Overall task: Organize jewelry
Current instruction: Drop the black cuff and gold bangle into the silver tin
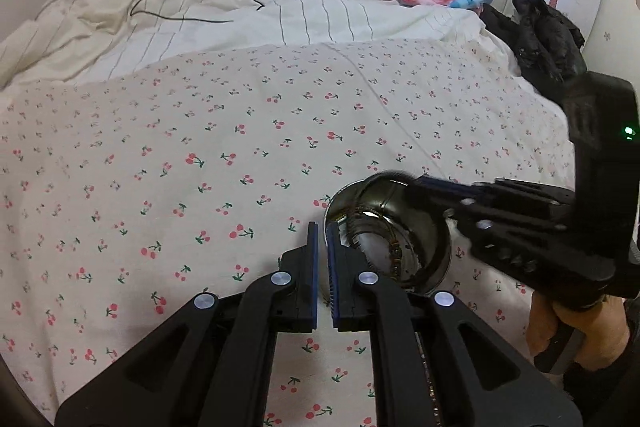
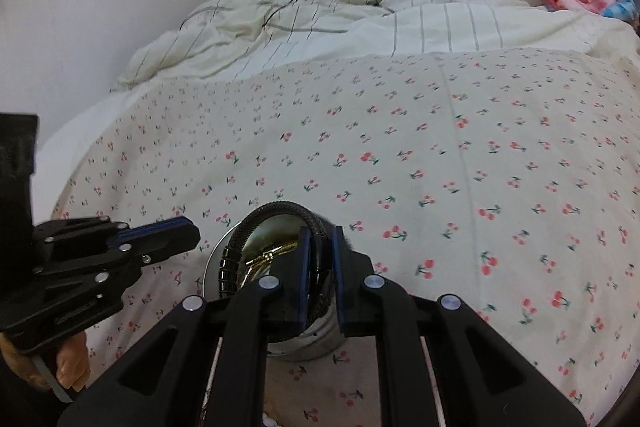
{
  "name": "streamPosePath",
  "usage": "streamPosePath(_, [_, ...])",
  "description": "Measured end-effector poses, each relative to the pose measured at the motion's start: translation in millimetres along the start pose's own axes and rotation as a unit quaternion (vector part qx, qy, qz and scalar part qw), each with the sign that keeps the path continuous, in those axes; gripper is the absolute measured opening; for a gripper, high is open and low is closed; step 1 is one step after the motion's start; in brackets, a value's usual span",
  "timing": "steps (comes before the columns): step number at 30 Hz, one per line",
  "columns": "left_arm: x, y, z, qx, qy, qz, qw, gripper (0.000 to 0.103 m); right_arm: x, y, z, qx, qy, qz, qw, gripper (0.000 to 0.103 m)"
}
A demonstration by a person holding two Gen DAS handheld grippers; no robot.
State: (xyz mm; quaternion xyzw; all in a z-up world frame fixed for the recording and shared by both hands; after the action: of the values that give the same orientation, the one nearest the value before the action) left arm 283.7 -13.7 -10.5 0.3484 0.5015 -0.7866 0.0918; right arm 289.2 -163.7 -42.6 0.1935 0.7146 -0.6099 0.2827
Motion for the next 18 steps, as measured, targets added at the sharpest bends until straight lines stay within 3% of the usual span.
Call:
streamPosePath(2, [0.9, -0.3, 3.6, -0.007, 0.009, 0.0, 0.9999, 0.005, 3.0, 3.7, -2.9, 0.003, -0.006, -0.006, 1.0, 0.014])
streamPosePath(4, [1.3, -0.6, 6.4, -0.018, 0.018, 0.001, 0.9997, 0.007, 4.4, 2.4, -1.9, 0.006, -0.004, 0.0, 1.0, 0.03])
streamPosePath(11, [4.8, -3.4, 19.1, -0.046, 0.048, 0.006, 0.9977, 0.024, 5.5, -37.2, 13.2, 0.003, 0.013, 0.037, 0.999, 0.031])
streamPosePath(18, [23.1, -25.1, 23.2, -0.063, 0.049, 0.018, 0.9967, 0.047, 52.4, -69.9, 38.8, -0.036, 0.035, 0.007, 0.999, 0.036])
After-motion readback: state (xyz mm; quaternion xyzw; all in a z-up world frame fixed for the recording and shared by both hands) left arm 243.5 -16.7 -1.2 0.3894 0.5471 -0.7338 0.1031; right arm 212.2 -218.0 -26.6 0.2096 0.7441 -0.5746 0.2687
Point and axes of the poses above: each gripper's, at about its wrist camera, not at the fingertips, and y roughly the way its jaws point, z to its right, x to its underside, the point moved 4 cm from there along y, roughly the way its jaws point, and after that the axes turned 10 degrees about x, right-handed, at the moved point
